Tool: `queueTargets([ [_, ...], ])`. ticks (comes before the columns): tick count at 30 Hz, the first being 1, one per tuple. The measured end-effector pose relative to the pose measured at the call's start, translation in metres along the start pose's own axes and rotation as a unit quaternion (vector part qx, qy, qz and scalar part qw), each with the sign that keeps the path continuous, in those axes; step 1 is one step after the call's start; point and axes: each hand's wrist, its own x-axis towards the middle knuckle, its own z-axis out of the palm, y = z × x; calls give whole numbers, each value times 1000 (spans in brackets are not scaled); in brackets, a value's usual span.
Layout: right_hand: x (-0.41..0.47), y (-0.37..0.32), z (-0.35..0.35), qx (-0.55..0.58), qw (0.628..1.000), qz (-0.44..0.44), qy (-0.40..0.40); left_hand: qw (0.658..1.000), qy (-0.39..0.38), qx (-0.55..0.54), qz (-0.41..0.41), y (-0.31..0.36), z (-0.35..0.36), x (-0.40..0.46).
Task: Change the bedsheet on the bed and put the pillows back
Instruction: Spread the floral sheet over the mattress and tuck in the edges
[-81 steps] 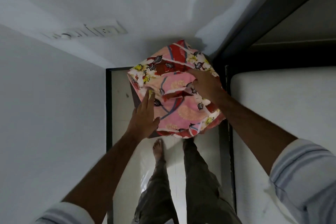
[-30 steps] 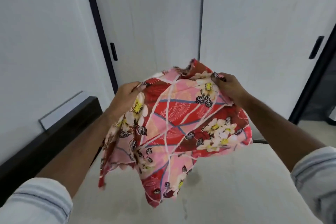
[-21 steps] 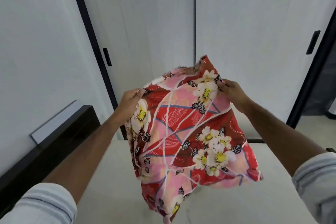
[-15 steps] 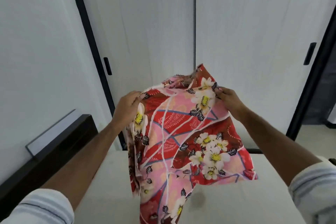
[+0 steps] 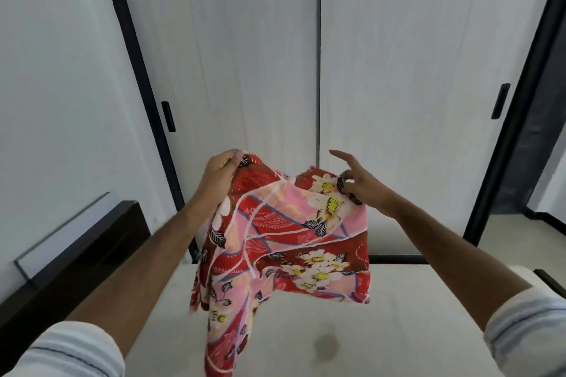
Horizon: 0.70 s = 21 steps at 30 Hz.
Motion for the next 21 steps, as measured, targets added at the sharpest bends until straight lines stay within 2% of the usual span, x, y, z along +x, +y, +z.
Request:
queueTargets([
  [2, 0, -4, 3, 23, 999, -21, 19, 993, 4, 112, 30, -3, -7, 5],
  [4, 1, -7, 5, 65, 995, -43, 54, 984, -28, 175, 11, -11, -12, 9],
  [8, 3, -18, 15, 98, 990, -95, 37, 975, -177, 107, -86, -20, 12, -8],
  [10, 6, -24, 23, 81, 991, -108, 11, 971, -205, 104, -65, -23, 34, -19],
  [13, 7, -30, 32, 42, 992, -119, -22, 976, -144, 159, 29, -34, 58, -22],
  [15, 5, -27, 32, 29, 992, -115, -31, 979, -100, 163, 62, -40, 64, -20],
  [21, -12, -19, 14, 56, 997, -57, -22, 990, -63, 120, 37, -43, 89, -24],
])
